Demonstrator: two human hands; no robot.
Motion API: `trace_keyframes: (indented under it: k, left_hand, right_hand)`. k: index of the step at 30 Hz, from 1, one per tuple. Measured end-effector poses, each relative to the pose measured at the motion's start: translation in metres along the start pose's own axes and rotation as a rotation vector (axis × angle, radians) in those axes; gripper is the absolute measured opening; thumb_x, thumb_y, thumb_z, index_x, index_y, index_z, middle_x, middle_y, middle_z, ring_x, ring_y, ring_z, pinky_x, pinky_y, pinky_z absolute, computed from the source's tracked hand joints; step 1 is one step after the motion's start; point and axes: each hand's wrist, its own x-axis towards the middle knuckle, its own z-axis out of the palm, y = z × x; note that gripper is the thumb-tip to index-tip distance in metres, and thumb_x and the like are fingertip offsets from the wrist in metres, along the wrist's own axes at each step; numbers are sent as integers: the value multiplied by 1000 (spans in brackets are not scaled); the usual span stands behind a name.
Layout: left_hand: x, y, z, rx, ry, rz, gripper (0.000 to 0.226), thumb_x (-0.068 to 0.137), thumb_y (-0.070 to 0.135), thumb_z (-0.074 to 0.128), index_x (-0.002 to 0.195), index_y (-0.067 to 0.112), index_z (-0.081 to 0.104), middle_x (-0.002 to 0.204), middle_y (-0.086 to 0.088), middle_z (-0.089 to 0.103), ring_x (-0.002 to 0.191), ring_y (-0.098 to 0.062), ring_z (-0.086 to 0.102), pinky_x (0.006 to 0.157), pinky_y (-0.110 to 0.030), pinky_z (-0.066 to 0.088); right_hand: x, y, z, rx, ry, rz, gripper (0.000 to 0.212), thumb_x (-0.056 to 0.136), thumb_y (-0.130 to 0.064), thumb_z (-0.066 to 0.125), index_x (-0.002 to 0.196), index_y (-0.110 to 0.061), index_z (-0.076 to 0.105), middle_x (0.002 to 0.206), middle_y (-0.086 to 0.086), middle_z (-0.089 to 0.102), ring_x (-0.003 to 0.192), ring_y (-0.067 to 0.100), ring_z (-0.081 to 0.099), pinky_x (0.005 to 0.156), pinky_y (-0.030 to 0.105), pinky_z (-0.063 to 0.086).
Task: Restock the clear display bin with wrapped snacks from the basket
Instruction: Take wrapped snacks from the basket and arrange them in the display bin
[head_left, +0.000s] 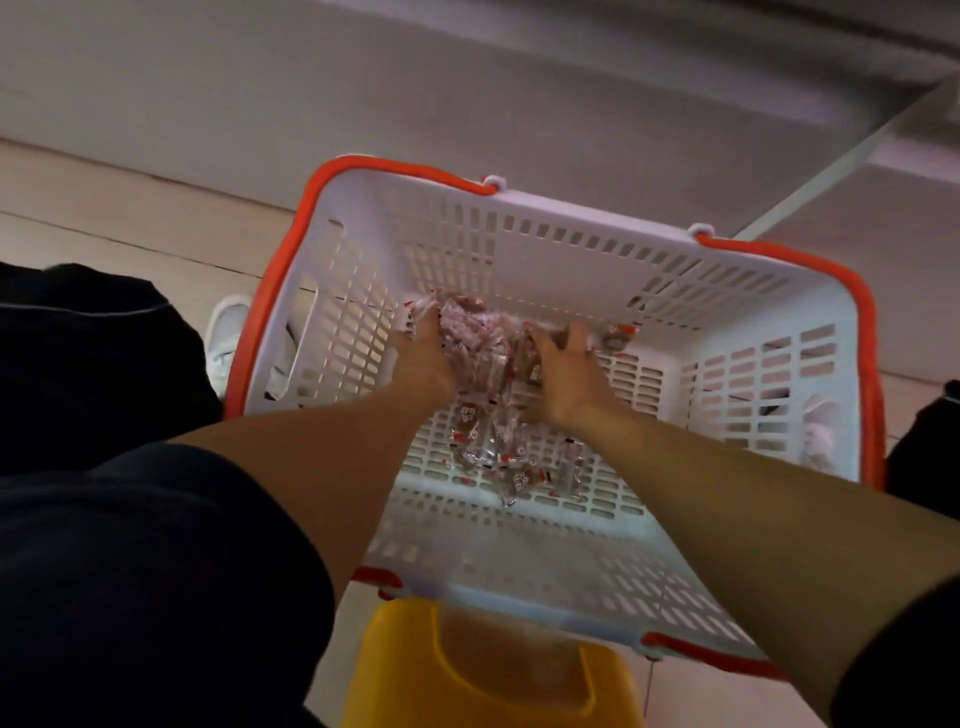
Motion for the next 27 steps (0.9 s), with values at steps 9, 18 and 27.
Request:
trace_keyframes:
  k: [9, 18, 27]
  left_hand:
    - [-2, 10, 15, -262, 147, -121, 59, 82, 19, 76, 132, 21, 44, 134, -14, 31, 96, -28, 53, 91, -32, 51]
    - [-7, 12, 14, -334, 8, -79, 57, 77, 10, 77, 127, 9, 49, 119, -11, 61, 108, -29, 61, 93, -42, 52]
    - [-14, 16, 23, 126, -89, -8, 21, 90, 18, 66, 106, 6, 59, 96, -7, 64, 78, -18, 59, 62, -25, 43]
  right_hand:
    - [0, -17, 22, 138, 64, 118, 96, 77, 0, 78, 149, -31, 22, 147, 14, 25, 76, 23, 58, 59, 32, 55]
    - [-5, 6, 9, 415, 105, 130, 58, 95, -30, 63, 146, -13, 41, 126, 10, 65, 98, 29, 65, 75, 29, 48]
    - [-2, 8, 15, 822, -30, 367, 40, 84, -14, 77, 121, -10, 64, 101, 5, 69, 84, 24, 70, 70, 33, 60]
